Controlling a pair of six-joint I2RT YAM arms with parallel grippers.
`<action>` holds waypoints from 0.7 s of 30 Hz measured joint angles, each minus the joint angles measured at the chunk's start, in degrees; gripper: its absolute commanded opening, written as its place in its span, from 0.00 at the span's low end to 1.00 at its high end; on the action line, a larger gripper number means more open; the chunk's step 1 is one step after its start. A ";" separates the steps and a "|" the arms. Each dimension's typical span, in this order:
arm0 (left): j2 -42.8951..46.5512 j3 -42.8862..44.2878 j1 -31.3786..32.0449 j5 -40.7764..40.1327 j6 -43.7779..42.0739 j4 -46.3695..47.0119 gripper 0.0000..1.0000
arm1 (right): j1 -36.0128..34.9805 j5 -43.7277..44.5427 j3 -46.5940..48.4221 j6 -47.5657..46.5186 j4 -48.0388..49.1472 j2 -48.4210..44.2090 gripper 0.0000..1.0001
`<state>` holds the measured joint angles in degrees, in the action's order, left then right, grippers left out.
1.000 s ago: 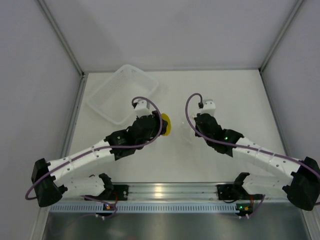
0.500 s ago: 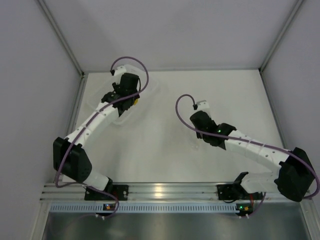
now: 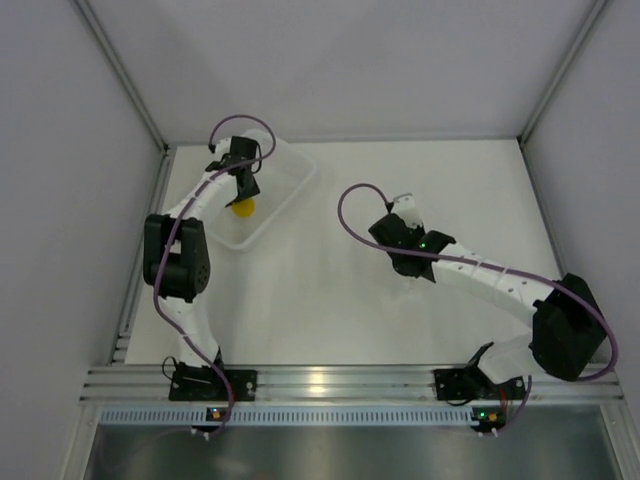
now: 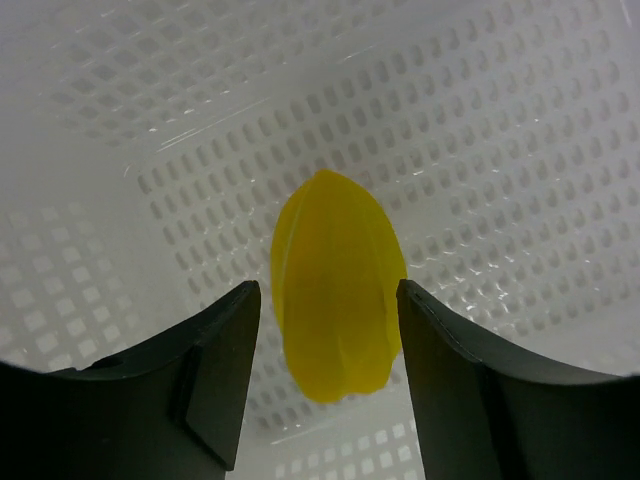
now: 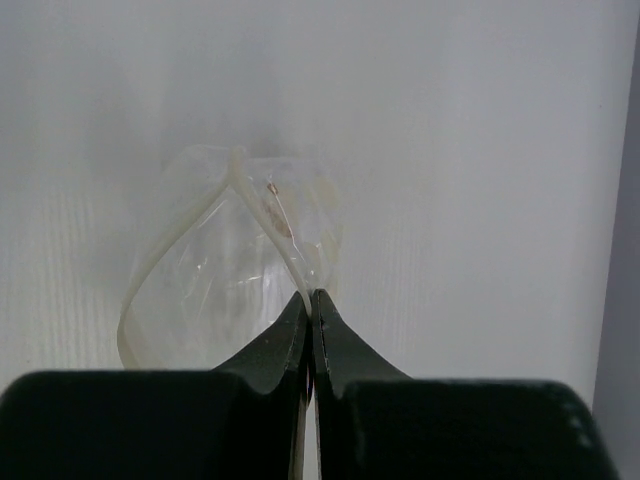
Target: Open the zip-top bag and remove the fake food
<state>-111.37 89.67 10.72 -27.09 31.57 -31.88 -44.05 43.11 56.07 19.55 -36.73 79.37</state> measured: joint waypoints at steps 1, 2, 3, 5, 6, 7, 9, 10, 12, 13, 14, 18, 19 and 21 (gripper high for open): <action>-0.81 0.20 -0.48 0.61 0.02 -0.31 0.67 | -0.02 0.39 0.26 0.02 -0.24 0.92 0.03; -1.42 0.28 -0.92 1.01 0.02 -0.46 0.68 | -0.04 0.68 0.33 0.02 -0.22 1.75 0.04; -1.68 0.44 -1.25 1.42 0.17 -0.76 0.73 | -0.11 0.81 0.35 0.02 -0.35 2.54 0.09; -1.79 0.74 -1.60 2.60 0.24 -1.49 0.91 | -0.46 1.16 0.44 0.07 -0.55 3.65 0.19; -1.79 1.09 -1.62 3.06 -0.13 -1.66 0.98 | -0.63 1.22 0.72 0.13 -0.72 4.11 0.22; -1.77 1.40 -1.62 3.67 0.15 -1.57 0.98 | -0.85 1.31 1.11 0.04 -0.98 4.48 0.23; -1.31 1.64 -1.55 4.81 0.57 -1.55 0.98 | -1.46 1.38 2.27 0.17 -0.96 5.25 0.27; -0.98 1.62 -1.53 5.40 0.72 -1.68 0.98 | -1.79 1.36 2.82 0.24 -0.87 5.46 0.27; 0.57 1.27 -1.49 6.71 1.29 -1.60 0.98 | -2.69 1.16 3.54 0.55 -0.70 5.60 0.28; 1.97 0.50 -1.49 7.19 1.51 -1.49 0.98 | -3.13 0.87 3.89 0.70 -0.66 5.60 0.30; 3.72 -0.39 -1.51 7.78 1.57 -1.70 0.98 | -3.50 0.70 4.02 0.81 -0.63 5.60 0.30; 14.38 -4.09 -1.51 10.67 1.64 -2.19 0.98 | -4.33 -1.09 4.11 1.64 -0.46 5.53 0.42; 17.53 -4.66 -1.51 11.61 1.42 -2.16 0.98 | -4.33 -2.14 4.11 1.75 -0.28 5.33 0.43; 22.93 -5.81 -1.51 13.25 1.22 -1.66 0.98 | -4.33 -3.96 4.09 2.08 0.04 4.50 0.52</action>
<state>-88.44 83.85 9.21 -13.85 32.80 -33.54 -48.38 39.16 60.16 21.63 -36.69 83.88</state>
